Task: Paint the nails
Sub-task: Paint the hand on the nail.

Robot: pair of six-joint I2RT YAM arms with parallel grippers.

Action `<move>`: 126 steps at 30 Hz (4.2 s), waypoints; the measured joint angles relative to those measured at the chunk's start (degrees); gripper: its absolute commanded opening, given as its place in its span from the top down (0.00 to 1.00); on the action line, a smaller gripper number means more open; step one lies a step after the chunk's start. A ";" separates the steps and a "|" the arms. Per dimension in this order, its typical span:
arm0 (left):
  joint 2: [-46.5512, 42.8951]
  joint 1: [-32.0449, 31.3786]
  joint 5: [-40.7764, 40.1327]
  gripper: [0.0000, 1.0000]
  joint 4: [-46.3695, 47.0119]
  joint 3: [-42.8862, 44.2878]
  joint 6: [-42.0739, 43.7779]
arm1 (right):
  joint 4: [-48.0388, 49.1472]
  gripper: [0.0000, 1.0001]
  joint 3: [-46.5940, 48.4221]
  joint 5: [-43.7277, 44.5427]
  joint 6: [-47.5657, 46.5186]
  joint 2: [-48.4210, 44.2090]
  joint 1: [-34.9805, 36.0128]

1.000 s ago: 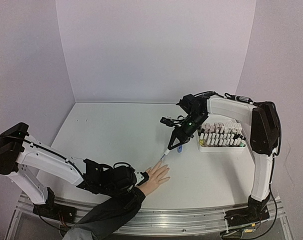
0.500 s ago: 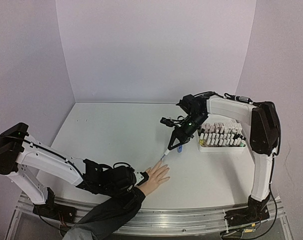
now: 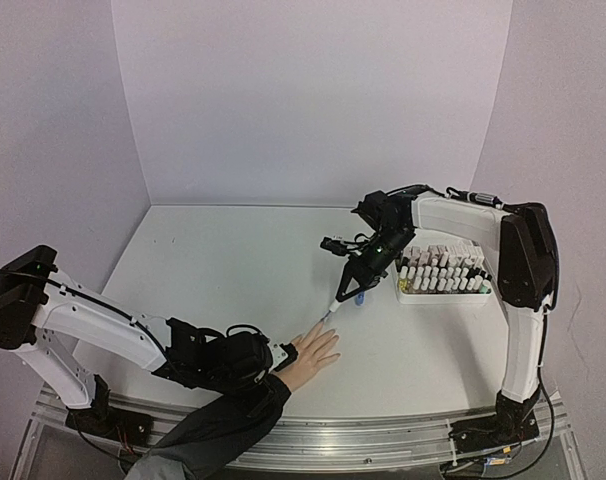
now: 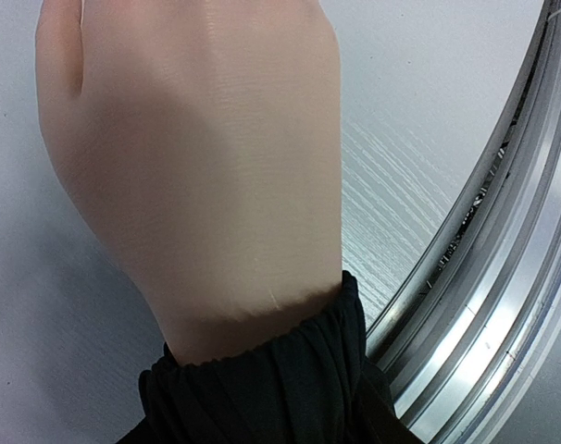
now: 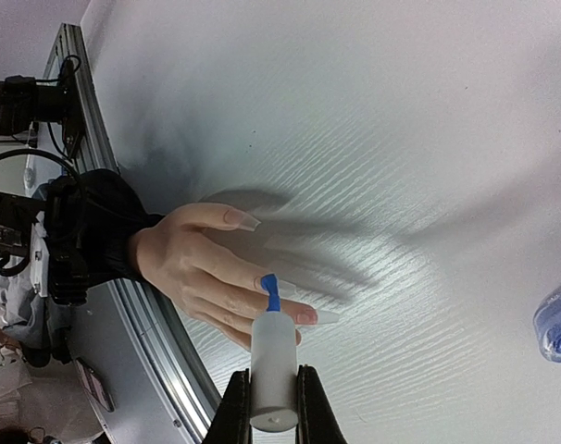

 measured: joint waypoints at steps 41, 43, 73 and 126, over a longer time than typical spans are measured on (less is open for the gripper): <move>-0.22 0.00 0.00 1.00 0.35 -0.33 -0.04 | -1.84 1.00 -1.36 0.87 -1.72 -7.35 -1.77; -0.22 0.00 0.00 1.00 0.35 -0.33 -0.04 | -1.92 1.00 -1.36 0.00 -2.10 -7.20 -1.34; -0.24 0.00 0.00 1.00 0.35 -0.33 -0.04 | -2.38 1.00 0.77 0.02 -3.02 -1.42 0.87; -0.48 0.00 0.00 1.00 0.79 -0.68 -0.04 | -2.43 1.00 2.23 6.09 -2.13 0.63 0.42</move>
